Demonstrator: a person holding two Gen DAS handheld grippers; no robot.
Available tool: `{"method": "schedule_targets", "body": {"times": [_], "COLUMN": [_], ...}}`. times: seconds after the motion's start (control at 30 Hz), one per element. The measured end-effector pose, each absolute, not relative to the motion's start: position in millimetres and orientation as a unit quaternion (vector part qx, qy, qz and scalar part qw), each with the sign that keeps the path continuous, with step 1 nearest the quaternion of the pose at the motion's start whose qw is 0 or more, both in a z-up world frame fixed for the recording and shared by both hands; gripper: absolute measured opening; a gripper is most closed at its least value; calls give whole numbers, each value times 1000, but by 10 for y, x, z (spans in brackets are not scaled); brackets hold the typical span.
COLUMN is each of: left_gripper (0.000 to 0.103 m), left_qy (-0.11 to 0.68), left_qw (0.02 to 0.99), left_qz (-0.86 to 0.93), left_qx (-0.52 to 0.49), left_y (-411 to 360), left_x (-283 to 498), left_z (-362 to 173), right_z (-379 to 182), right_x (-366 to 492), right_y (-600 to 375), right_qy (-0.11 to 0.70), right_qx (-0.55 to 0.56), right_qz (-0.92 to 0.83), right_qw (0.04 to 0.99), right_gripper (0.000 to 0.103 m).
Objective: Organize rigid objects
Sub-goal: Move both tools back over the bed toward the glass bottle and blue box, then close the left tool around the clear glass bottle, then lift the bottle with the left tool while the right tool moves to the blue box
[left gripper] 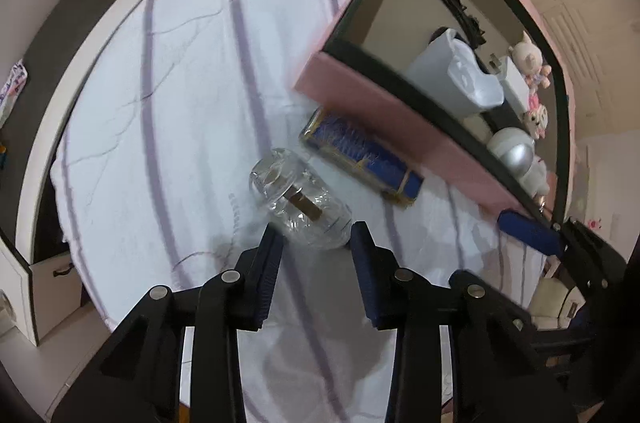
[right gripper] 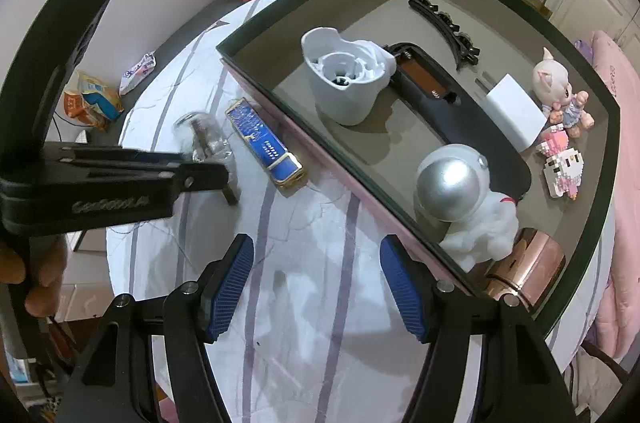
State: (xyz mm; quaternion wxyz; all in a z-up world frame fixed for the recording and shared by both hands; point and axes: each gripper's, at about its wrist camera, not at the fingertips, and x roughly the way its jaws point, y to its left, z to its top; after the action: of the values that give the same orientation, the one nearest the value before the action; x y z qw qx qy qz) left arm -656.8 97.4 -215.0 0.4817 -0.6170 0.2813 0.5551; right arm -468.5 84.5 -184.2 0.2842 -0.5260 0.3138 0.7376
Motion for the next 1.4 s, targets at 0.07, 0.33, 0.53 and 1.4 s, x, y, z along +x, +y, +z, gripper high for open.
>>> {"method": "schedule_targets", "body": {"times": [0.07,0.33,0.53,1.4], "left_gripper": [37,44,61,62], "left_qy": [272,257,227,286], "left_qw": [479,468,453,449], "left_qz": [551,557,562,572], "left_qx": [-627,-636,-654,-624], "left_y": [938,829,810,437], "left_x": [-6605,-6675,-6763,-6563], "left_z": [-2182,-2203,-2252,-2314], "right_z": [-1855,-1872,-1974,-2115], "right_x": [-4718,-4764,-4799,-4974], "right_y": [860,729,654,702], "right_qy": [312,305,316,318], "right_qx": [-527,-531,-529,-516], "right_qz": [738,742,739,748], "right_qw": [284,272,270,270], "right_gripper": [68,67,67,68]}}
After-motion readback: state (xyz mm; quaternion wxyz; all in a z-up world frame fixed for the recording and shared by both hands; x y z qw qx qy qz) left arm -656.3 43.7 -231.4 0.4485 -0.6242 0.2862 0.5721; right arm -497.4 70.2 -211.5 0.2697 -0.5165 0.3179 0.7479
